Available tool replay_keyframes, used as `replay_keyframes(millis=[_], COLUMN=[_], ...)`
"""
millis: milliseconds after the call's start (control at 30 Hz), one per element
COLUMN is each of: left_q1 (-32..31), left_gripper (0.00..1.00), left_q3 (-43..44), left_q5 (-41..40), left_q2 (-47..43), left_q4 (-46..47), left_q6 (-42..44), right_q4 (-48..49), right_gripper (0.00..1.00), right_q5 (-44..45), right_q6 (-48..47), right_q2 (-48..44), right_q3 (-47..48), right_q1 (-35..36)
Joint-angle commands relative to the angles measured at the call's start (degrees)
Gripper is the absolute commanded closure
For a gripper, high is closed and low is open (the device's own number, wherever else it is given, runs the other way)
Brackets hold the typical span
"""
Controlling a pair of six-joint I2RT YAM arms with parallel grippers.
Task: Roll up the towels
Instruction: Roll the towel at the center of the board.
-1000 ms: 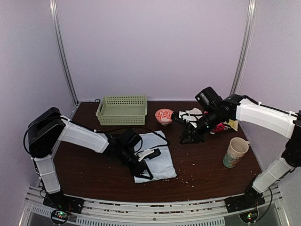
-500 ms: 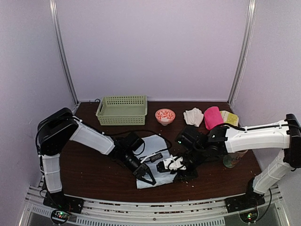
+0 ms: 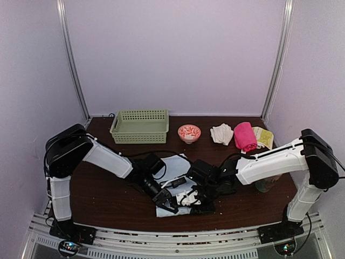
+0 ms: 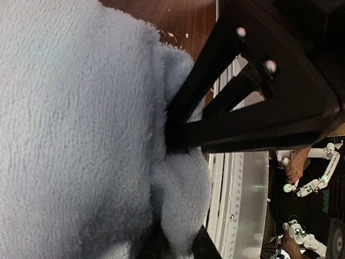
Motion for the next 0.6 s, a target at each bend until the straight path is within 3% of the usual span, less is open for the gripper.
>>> replay_keyframes(millis=[0, 133, 300, 567], left_q1=[0.49, 0.50, 2.72, 4.72], left_gripper=[0.84, 0.69, 0.55, 0.53], left_q3=[0.93, -0.39, -5.30, -13.19], left_q5=[1.12, -2.18, -7.38, -25.05], left_q2=[1.07, -2.02, -11.62, -25.56], left_q4=[0.52, -0.68, 5.02, 8.56], left_q6=[0.99, 3.60, 0.54, -0.89], right_q4=[0.68, -2.86, -12.38, -23.26], right_gripper=[0.80, 1.00, 1.00, 1.00], right_q5=[-1.47, -3.97, -13.85, -23.40], right_q6=[0.82, 0.77, 3.85, 4.43], right_q2=[1.53, 2.18, 4.29, 14.90], right_q3=[1.14, 2.33, 8.59, 18.44], right_q1=[0.39, -0.18, -3.44, -9.80])
